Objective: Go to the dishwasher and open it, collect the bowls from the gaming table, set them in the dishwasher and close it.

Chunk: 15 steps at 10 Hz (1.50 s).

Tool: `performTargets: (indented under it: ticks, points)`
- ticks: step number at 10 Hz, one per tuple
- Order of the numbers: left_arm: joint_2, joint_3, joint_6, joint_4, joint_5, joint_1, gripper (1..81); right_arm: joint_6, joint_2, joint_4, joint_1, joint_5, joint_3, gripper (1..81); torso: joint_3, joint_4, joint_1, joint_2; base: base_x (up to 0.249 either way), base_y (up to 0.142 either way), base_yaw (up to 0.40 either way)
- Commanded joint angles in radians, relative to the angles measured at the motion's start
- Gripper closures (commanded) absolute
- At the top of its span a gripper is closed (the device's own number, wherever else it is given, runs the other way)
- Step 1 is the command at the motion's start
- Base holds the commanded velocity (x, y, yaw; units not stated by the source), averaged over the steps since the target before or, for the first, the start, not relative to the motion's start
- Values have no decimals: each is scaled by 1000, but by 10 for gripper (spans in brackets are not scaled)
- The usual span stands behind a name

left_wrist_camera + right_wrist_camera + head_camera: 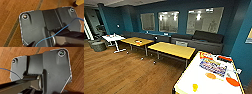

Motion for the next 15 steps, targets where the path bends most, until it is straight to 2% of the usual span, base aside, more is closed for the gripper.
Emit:
performTargets:
  ticks: [1,5,15]
  points:
    - [2,-2,3,6,49,-49,10,-2,0,6,51,-56,2,10,0,0,0,0,0,0,0]
    - [0,-2,5,6,53,-49,10,-2,-1,7,52,-56,0,10,0,0,0,0,0,0,-178]
    - [-3,-2,3,4,52,-52,10,-2,0,6,57,-56,2,10,0,0,0,0,0,0,-274]
